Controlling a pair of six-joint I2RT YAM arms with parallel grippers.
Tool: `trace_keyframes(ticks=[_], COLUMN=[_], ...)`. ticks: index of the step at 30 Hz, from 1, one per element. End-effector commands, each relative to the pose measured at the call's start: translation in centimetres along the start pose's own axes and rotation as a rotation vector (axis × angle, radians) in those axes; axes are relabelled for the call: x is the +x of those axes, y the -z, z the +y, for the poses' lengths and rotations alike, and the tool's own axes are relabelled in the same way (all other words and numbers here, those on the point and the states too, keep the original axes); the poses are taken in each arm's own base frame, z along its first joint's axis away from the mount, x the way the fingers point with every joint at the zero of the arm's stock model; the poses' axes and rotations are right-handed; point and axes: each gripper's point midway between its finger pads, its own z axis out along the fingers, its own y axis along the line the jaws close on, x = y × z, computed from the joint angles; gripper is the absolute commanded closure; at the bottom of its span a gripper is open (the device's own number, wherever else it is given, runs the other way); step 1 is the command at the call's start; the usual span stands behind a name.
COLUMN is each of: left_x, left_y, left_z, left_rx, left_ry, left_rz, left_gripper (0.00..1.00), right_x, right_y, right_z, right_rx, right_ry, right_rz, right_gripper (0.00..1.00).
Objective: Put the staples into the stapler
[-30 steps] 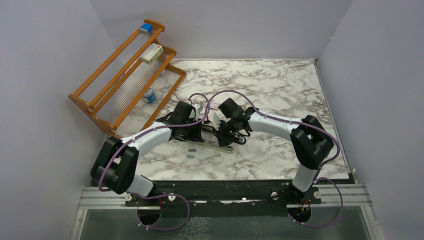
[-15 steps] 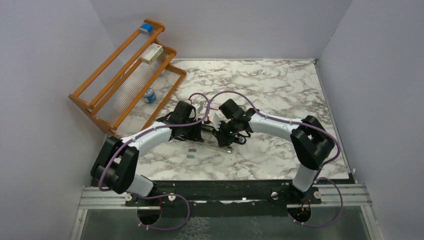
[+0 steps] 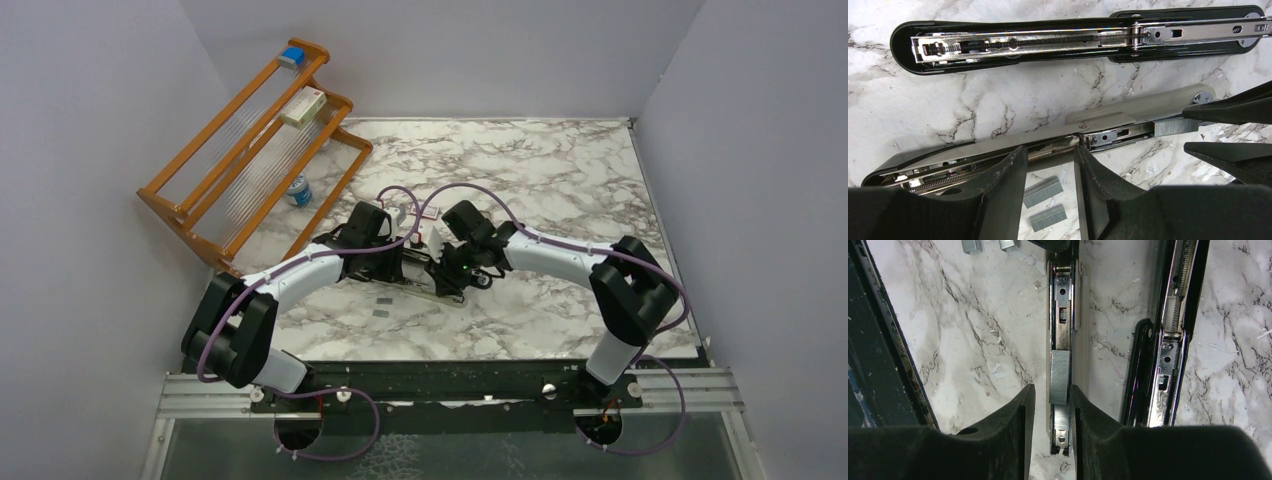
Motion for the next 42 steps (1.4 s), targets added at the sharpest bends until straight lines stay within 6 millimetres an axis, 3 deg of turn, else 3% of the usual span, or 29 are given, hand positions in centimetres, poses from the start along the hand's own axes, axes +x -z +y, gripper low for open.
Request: trace_keyframes(ticks=[1, 13, 21, 31, 42], left_x=[1.4, 1.4, 1.4, 1.4, 1.4], left_y=[-0.4, -0.5, -0.5, -0.5, -0.5], left_z=[0.7, 0.7, 0.7, 0.7, 0.7], left_rx=[-0.028, -0.028, -0.028, -0.028, -0.027], left_ry=[-0.003, -0.002, -0.002, -0.002, -0.001], left_rz=[0.054, 0.056, 0.056, 0.056, 0.057], left_gripper=[0.57, 0.57, 0.57, 0.57, 0.57], right_x=[-0.2, -0.9, -2.6, -0.7, 0.6], right_y=[0.4, 1.8, 2.8, 2.6, 2.0], right_z=[0.3, -0.1, -0.4, -2.2, -1.6], right_rx=[0.014, 0.071, 0.121, 0.204, 0.16], right_ry=[0.012, 0.025, 0.002, -0.037, -0.05], right_rz=[-0.019, -0.057, -0.156, -0.087, -0.035], right_gripper=[0.65, 0.62, 0.61, 0.62, 0.63])
